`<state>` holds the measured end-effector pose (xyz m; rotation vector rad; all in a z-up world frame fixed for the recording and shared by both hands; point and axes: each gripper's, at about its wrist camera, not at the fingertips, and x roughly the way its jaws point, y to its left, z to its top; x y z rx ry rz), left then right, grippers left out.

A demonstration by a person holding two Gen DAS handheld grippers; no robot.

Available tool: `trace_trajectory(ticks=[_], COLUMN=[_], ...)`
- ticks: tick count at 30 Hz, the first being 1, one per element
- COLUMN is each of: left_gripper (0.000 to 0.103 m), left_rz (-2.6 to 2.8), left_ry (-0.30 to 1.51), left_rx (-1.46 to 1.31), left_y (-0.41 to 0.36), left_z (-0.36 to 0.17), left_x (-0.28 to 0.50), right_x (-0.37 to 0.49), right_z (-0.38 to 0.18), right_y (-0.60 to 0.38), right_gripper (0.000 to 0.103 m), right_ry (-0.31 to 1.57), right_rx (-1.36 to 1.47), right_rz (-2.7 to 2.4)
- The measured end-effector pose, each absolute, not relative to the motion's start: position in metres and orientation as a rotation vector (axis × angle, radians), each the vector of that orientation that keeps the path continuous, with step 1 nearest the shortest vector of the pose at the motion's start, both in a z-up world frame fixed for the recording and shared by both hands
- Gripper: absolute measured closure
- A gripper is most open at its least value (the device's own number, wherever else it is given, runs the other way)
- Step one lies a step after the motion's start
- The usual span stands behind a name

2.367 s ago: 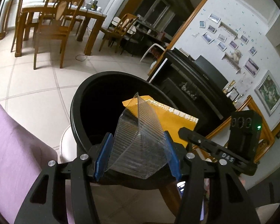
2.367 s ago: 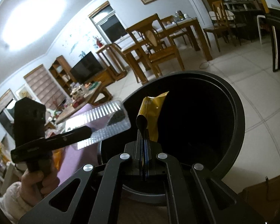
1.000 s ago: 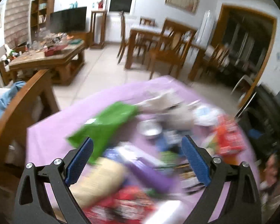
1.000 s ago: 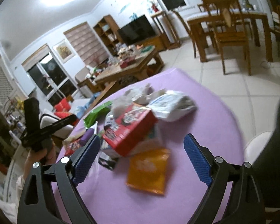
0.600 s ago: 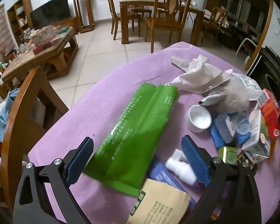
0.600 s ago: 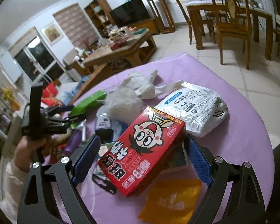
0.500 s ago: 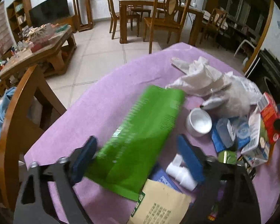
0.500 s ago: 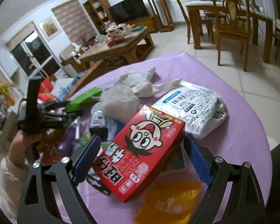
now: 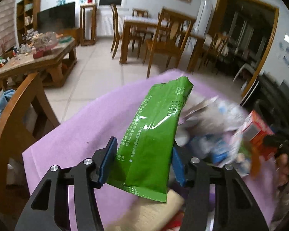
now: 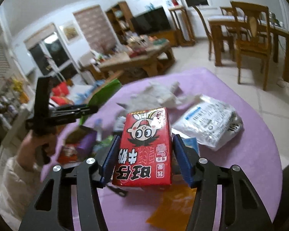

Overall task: Collect trash
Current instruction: 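Grasp the green snack bag with the left gripper while the right grasps the red carton, then carry the green bag and red carton to the bin and release both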

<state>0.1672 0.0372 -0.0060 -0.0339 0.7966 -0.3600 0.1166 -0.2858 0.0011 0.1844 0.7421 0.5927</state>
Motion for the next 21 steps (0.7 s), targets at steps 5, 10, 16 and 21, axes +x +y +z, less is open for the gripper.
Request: trace_trajectory(ticks=[5, 10, 16, 21], left_gripper=[0.051, 0.051, 0.051, 0.051], left_rz=[-0.394, -0.446, -0.512, -0.571], left_ry=[0.676, 0.624, 0.619, 0.636], left_rx=[-0.135, -0.183, -0.187, -0.201], left_y=[0.025, -0.002, -0.044, -0.078], left_z=[0.025, 0.036, 0.037, 0.034], left_x=[0.128, 0.101, 0.086, 0.086], right_x=[0.091, 0.069, 0.042, 0.024], right_z=[0.02, 0.034, 0.042, 0.046], right_y=[-0.299, -0.312, -0.338, -0.376], right_gripper=[0.047, 0.047, 0.048, 0.048], right_ry=[0.648, 0.578, 0.537, 0.504], right_rx=[0.215, 0.223, 0.215, 0.234], right_rz=[0.622, 0.624, 0.597, 0.56])
